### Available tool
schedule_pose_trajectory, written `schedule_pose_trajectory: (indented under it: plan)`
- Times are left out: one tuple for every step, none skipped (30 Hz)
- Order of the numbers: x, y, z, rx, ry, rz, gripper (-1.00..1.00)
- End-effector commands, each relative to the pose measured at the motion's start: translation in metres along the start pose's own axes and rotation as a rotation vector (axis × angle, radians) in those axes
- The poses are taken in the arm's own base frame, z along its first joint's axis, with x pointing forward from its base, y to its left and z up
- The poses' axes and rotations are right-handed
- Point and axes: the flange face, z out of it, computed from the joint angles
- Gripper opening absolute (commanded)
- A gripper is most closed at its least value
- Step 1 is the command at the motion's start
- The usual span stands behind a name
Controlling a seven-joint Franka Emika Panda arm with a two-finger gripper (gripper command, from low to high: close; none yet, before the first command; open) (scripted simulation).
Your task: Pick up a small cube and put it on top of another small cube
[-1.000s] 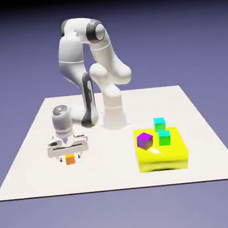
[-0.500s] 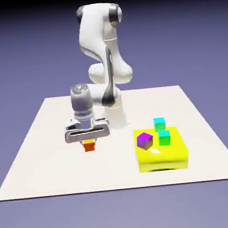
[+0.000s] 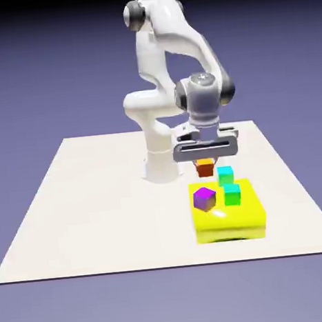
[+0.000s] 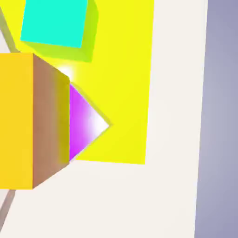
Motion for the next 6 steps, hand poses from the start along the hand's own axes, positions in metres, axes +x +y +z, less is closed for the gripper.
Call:
schedule_pose_trajectory:
  plan:
    - [0.0,0.0,0.014,-0.001,0.001,0.0,-1.0]
    - [-0.001,0.001,0.027,0.0,0.0,-0.001,-1.0]
    - [-0.001,0.001,0.027,0.0,0.0,-0.001,1.0]
    - [-0.001,0.001,0.027,0.0,0.0,-0.001,1.0]
    - [0.0,0.0,0.013,-0.001,0.001,0.0,1.0]
    - [0.0,0.0,-0.001,-0.001,0.002,0.0,1.0]
